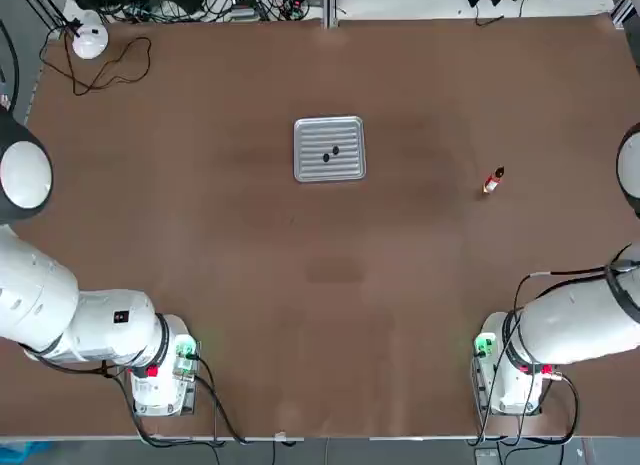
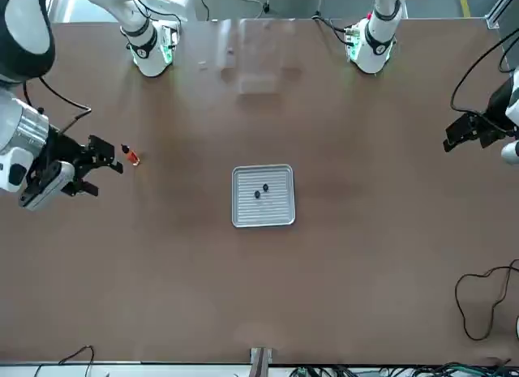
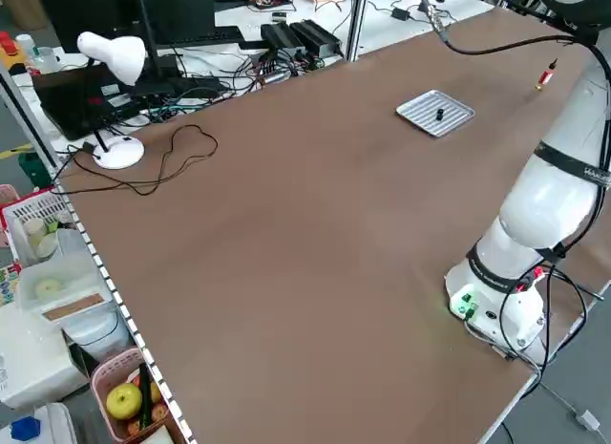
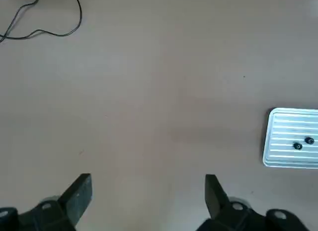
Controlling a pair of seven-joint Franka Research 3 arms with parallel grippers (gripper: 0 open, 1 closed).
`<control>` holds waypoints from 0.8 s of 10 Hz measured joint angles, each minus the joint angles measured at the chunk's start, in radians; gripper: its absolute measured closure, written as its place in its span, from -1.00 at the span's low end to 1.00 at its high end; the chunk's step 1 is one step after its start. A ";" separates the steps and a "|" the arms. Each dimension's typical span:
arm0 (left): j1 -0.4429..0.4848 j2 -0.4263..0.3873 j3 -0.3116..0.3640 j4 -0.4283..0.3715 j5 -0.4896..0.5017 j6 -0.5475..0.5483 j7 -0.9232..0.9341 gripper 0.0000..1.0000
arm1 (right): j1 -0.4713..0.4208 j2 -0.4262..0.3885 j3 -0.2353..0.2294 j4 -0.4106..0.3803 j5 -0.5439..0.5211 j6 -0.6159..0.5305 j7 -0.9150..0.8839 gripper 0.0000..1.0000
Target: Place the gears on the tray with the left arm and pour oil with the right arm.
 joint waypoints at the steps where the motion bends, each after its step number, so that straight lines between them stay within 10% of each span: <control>1: 0.000 0.000 0.000 0.000 0.000 0.000 0.001 -1.00 | 0.000 -0.001 -0.001 0.000 -0.035 -0.009 0.055 -1.00; 8: 0.000 0.000 0.000 0.000 0.000 0.000 0.002 -1.00 | -0.085 -0.079 -0.019 0.018 -0.244 -0.154 0.151 -1.00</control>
